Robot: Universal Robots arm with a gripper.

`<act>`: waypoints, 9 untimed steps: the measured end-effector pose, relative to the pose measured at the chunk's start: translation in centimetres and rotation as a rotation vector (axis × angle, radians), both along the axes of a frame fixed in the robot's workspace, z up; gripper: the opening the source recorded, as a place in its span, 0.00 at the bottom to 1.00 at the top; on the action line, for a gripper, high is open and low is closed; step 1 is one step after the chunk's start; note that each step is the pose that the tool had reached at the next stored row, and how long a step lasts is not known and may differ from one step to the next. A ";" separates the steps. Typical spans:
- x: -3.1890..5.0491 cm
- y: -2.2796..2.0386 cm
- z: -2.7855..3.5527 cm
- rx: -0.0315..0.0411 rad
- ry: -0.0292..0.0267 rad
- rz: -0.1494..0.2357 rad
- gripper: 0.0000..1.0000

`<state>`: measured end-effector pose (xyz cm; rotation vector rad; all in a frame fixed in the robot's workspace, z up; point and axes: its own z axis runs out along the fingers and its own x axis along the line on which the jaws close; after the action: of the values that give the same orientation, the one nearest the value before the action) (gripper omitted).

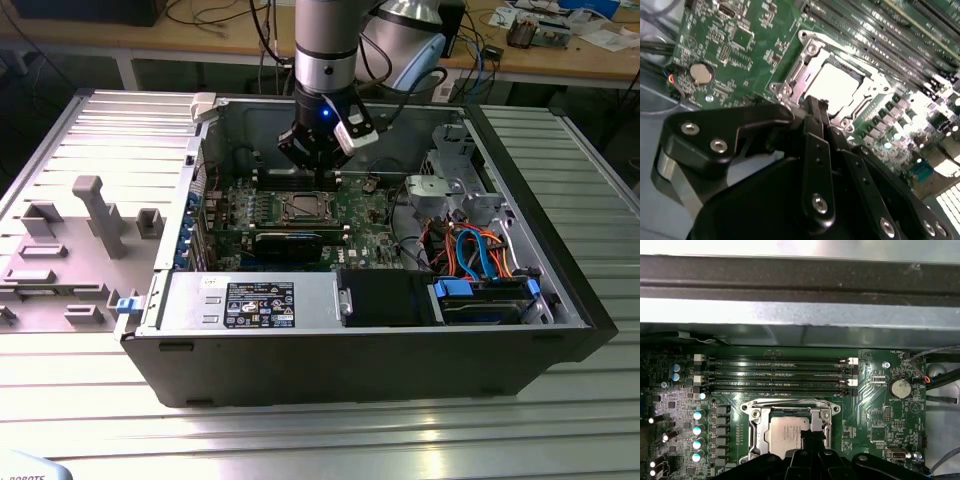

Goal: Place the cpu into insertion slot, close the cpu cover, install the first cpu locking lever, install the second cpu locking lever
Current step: 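Install the second cpu locking lever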

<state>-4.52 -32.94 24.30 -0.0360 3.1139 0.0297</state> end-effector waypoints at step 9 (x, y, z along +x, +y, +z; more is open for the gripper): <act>0.00 -0.79 0.00 -0.0002 0.0001 0.000 0.11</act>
<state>-4.53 -33.73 24.30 -0.0359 3.1140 0.0294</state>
